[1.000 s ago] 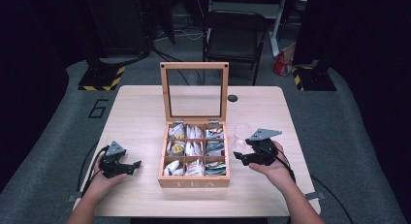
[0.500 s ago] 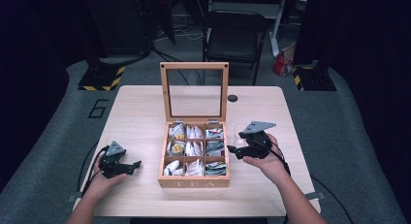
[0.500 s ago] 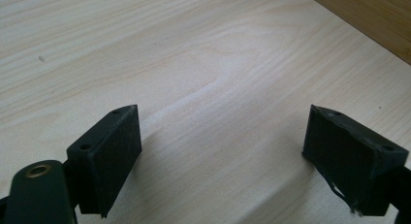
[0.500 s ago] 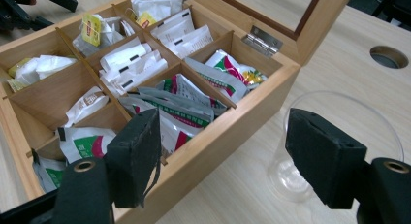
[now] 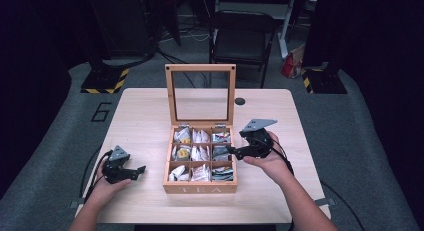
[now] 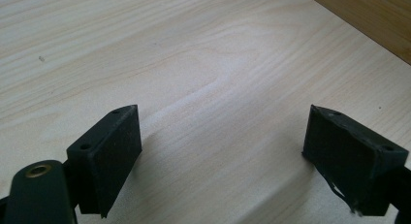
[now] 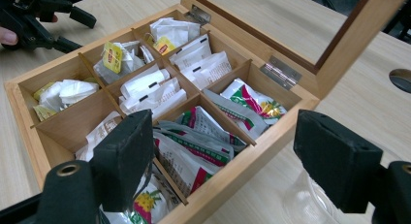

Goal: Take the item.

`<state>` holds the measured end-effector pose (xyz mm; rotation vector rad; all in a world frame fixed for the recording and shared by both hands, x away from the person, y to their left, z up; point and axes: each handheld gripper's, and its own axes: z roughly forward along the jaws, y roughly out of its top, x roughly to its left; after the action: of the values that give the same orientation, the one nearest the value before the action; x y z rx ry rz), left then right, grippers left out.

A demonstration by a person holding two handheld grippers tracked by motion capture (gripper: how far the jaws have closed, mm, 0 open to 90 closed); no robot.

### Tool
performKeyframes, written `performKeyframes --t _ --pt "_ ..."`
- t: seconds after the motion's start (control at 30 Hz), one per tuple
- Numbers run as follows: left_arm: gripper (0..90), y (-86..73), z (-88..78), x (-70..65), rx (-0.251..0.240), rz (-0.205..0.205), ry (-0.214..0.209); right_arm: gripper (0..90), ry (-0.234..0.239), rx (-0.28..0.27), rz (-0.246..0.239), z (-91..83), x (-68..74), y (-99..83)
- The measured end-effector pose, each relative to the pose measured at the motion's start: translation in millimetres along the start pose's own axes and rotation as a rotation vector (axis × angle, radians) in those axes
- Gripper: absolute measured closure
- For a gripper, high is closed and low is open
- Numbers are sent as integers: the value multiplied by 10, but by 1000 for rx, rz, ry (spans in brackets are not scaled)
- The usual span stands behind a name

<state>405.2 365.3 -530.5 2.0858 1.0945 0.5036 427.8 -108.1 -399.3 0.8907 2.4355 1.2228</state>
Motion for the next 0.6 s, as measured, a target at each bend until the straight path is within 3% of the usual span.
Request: performKeyframes --t 0.6 --pt "131 1 -1 1 1 3 1 231 23 -24 -53 115 130 284"
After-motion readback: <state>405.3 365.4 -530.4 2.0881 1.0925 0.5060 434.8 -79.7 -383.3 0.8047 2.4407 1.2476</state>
